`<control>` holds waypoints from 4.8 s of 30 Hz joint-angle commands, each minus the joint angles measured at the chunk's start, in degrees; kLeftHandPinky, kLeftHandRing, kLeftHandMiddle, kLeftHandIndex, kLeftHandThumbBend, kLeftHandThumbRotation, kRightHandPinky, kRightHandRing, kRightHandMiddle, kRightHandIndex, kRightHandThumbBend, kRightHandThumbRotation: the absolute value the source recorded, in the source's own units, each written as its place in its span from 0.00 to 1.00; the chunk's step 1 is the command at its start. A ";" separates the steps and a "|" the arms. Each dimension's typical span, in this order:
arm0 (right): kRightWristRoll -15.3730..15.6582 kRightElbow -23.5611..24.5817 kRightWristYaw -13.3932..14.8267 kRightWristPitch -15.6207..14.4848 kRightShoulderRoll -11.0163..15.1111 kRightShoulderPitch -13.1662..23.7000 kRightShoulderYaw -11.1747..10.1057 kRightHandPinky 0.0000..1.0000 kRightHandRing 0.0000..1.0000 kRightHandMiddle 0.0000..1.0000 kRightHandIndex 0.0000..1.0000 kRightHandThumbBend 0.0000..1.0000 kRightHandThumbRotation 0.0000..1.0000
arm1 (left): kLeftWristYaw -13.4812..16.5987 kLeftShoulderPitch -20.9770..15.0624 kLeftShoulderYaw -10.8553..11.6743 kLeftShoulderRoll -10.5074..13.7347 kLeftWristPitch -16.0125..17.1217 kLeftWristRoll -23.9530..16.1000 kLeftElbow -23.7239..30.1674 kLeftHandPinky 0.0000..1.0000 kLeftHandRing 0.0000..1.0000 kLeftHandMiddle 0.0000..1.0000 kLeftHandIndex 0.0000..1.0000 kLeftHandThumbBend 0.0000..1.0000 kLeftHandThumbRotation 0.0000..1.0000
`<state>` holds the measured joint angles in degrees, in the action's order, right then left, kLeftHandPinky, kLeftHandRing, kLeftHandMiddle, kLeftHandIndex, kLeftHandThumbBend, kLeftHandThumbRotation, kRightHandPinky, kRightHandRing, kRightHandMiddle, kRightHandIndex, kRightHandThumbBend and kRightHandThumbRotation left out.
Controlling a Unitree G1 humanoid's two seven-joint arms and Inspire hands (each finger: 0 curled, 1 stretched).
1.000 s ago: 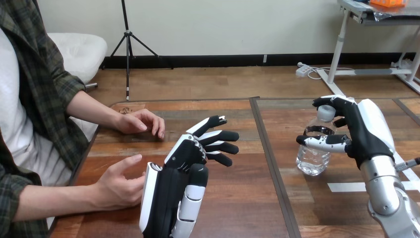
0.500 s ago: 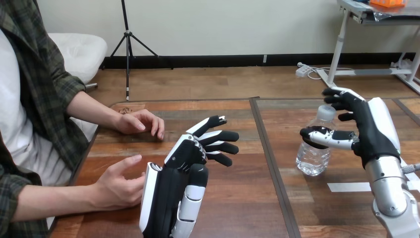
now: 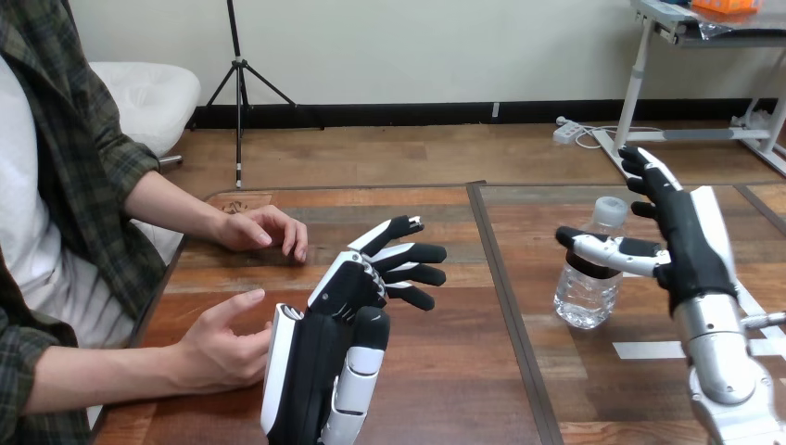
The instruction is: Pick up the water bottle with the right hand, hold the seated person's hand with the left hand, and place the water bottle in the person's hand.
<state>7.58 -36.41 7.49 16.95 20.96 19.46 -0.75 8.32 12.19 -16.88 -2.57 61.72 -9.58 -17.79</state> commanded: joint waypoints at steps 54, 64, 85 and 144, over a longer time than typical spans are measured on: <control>0.02 -33.50 0.51 6.13 -6.48 14.89 -1.43 0.88 0.92 0.95 0.94 0.72 0.00 | -0.68 -0.74 0.54 -1.62 0.98 0.92 0.26 0.50 0.61 0.67 0.77 0.49 1.00; -0.71 -34.77 0.93 6.71 -7.43 15.31 -2.17 0.87 0.91 0.93 0.92 0.71 0.00 | -0.84 -0.32 0.66 -1.79 0.88 0.94 0.47 0.50 0.60 0.67 0.77 0.50 1.00; -4.48 -36.82 2.54 6.20 -10.34 17.59 -6.08 0.89 0.88 0.89 0.88 0.72 0.01 | -0.79 0.46 0.69 -1.93 1.16 1.26 0.54 0.50 0.61 0.67 0.76 0.48 1.00; -3.04 -38.98 13.84 1.12 -15.57 24.39 -9.28 0.48 0.51 0.54 0.57 0.76 0.00 | -0.60 2.45 0.85 -2.04 0.42 1.33 1.44 0.49 0.60 0.67 0.77 0.47 1.00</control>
<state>3.16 -75.32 21.03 18.07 4.77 38.85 -11.39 7.45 12.55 -16.44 -2.56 61.84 -8.45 -17.98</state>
